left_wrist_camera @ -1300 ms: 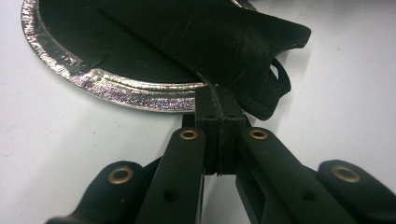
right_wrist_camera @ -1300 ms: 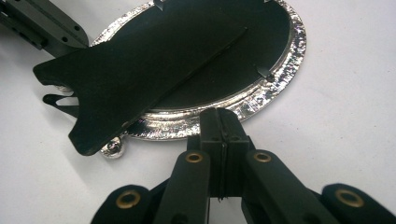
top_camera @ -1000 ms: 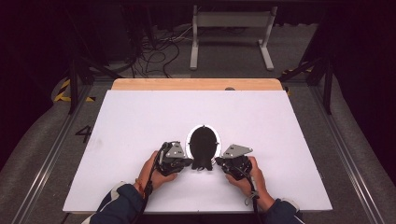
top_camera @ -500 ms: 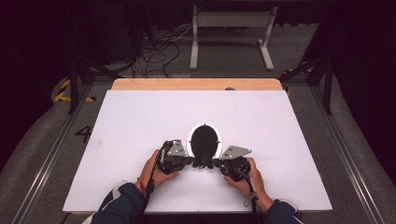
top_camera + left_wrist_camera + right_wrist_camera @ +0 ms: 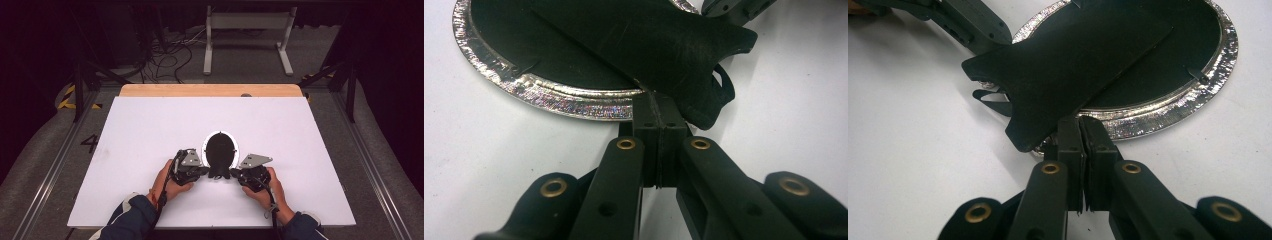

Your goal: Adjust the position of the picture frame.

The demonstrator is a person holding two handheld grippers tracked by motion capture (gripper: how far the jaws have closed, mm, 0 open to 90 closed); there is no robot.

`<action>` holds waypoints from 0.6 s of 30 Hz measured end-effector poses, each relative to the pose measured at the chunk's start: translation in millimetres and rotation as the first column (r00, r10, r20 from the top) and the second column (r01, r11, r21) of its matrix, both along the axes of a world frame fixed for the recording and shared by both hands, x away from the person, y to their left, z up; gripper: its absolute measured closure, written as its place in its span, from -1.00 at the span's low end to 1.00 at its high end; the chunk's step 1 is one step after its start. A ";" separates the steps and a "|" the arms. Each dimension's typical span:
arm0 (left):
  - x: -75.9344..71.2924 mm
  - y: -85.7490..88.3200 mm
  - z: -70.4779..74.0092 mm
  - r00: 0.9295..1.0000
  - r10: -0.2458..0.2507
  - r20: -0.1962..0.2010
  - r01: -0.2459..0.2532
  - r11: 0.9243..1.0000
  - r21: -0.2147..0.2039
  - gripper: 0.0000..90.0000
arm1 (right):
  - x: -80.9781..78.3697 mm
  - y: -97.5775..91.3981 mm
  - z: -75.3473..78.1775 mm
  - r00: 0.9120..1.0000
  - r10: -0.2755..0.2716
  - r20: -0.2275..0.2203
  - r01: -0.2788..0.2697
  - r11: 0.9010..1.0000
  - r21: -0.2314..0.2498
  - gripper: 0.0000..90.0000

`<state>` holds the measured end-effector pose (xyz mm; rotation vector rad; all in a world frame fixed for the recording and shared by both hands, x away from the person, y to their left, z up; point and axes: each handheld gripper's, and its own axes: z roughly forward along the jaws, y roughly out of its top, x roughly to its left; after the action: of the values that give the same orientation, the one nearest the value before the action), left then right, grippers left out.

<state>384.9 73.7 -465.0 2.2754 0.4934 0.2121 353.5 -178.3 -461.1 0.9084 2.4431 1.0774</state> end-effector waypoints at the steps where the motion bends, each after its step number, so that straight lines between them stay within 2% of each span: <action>1: 0.0 0.0 0.0 1.000 0.000 0.000 0.000 1.000 0.000 1.00 | 0.0 0.0 0.0 1.000 0.000 0.000 0.000 1.000 0.000 0.96; 9: -1.8 -0.2 0.5 1.000 0.004 0.002 -0.004 1.000 0.008 1.00 | -0.8 -0.1 -0.2 1.000 0.000 0.009 0.000 1.000 -0.004 0.92; 11: -3.1 0.2 1.6 1.000 0.004 0.018 -0.004 1.000 0.022 0.97 | -1.9 -0.2 0.1 1.000 0.001 0.019 -0.001 1.000 -0.013 0.90; 12: -4.5 3.2 4.2 1.000 0.005 0.030 -0.005 1.000 0.018 0.90 | -3.9 -0.9 0.9 0.999 0.008 0.035 -0.006 0.999 -0.036 0.90; 15: -6.4 7.3 7.5 0.999 0.012 0.038 -0.012 1.000 -0.003 0.87 | -4.7 -3.6 1.6 0.999 0.009 0.035 -0.008 0.999 -0.040 0.90; 18: -7.7 13.1 10.4 0.999 0.017 0.042 -0.016 0.999 -0.034 0.75 | -4.5 -10.8 3.1 1.000 0.002 0.029 -0.001 1.000 -0.026 0.87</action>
<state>377.2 86.8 -454.6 2.2306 0.4904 0.2579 349.0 -189.2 -458.0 0.8767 2.4286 1.0493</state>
